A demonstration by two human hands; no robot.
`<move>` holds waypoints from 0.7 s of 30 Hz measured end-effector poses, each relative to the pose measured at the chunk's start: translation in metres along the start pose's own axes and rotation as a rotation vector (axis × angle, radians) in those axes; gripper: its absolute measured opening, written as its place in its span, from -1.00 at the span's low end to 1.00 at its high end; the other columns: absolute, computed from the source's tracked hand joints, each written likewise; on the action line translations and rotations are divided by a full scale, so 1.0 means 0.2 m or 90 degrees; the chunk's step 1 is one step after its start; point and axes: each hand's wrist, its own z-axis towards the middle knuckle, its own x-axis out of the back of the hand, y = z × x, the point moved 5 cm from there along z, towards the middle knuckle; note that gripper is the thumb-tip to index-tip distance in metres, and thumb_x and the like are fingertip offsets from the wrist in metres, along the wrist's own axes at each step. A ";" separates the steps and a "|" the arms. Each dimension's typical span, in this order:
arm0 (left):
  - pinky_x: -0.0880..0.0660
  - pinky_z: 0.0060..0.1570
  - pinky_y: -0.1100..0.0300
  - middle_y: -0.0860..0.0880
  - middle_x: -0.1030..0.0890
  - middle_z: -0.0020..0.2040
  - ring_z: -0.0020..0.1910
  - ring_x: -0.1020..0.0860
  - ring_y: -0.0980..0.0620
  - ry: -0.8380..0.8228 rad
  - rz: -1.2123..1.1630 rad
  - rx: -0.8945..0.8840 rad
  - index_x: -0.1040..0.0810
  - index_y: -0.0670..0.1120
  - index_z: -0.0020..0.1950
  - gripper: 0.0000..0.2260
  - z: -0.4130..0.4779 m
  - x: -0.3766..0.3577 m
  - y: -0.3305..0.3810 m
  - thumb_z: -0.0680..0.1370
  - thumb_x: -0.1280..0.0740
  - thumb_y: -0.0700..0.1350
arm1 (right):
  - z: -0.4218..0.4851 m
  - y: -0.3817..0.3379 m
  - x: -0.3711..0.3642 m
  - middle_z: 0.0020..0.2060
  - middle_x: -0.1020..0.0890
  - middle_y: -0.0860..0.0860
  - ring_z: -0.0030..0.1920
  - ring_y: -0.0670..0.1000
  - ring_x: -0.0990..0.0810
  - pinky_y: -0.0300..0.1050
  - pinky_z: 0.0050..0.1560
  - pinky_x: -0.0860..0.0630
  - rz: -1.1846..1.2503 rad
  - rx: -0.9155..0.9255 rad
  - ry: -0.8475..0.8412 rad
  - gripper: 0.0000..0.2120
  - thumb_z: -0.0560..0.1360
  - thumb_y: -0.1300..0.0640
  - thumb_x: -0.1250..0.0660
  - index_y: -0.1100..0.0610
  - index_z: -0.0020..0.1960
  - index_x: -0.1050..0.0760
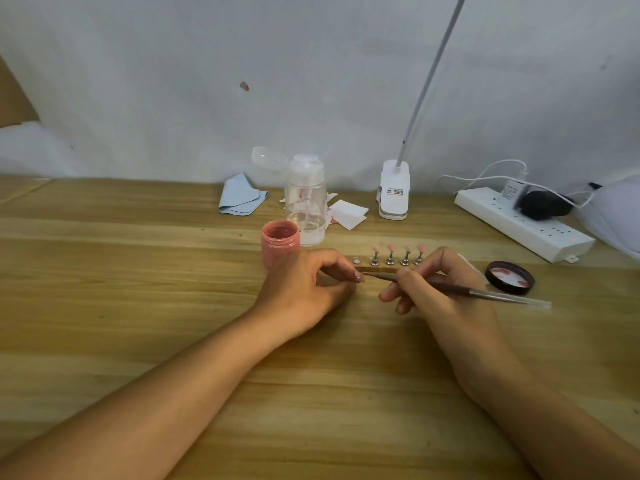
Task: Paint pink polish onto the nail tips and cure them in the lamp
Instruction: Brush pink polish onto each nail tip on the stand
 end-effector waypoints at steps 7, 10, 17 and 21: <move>-0.26 -0.37 0.58 0.17 -0.66 -0.18 -0.44 -0.43 0.48 -0.004 -0.004 -0.003 -0.69 -0.03 -0.13 -0.88 0.00 0.00 0.00 0.46 -0.48 -0.26 | 0.00 0.00 0.00 -0.36 -0.69 0.10 -0.41 -0.07 -0.56 -0.29 -0.33 -0.53 -0.021 0.014 0.001 -0.86 0.51 0.35 -0.32 0.39 -0.14 -0.38; -0.25 -0.39 0.58 0.17 -0.67 -0.18 -0.46 -0.43 0.48 -0.006 -0.007 -0.009 -0.68 -0.04 -0.13 -0.87 0.00 0.00 0.01 0.46 -0.48 -0.27 | 0.00 -0.01 -0.01 -0.36 -0.69 0.10 -0.42 -0.09 -0.55 -0.30 -0.33 -0.52 -0.021 0.018 0.001 -0.85 0.52 0.33 -0.32 0.36 -0.15 -0.38; -0.26 -0.38 0.58 0.18 -0.66 -0.21 -0.46 -0.43 0.48 -0.007 -0.002 -0.008 -0.70 -0.09 -0.11 -0.90 0.01 0.00 0.01 0.45 -0.49 -0.28 | 0.00 -0.01 -0.02 -0.35 -0.70 0.10 -0.41 -0.08 -0.56 -0.30 -0.32 -0.52 -0.034 0.014 -0.003 -0.85 0.52 0.32 -0.33 0.36 -0.14 -0.38; -0.25 -0.39 0.57 0.18 -0.66 -0.22 -0.46 -0.43 0.47 -0.005 0.004 -0.004 -0.70 -0.06 -0.11 -0.89 0.00 0.00 0.01 0.46 -0.49 -0.26 | 0.00 -0.01 -0.02 -0.33 -0.70 0.09 -0.39 -0.08 -0.57 -0.32 -0.31 -0.53 -0.036 0.010 -0.013 -0.85 0.53 0.30 -0.32 0.37 -0.11 -0.39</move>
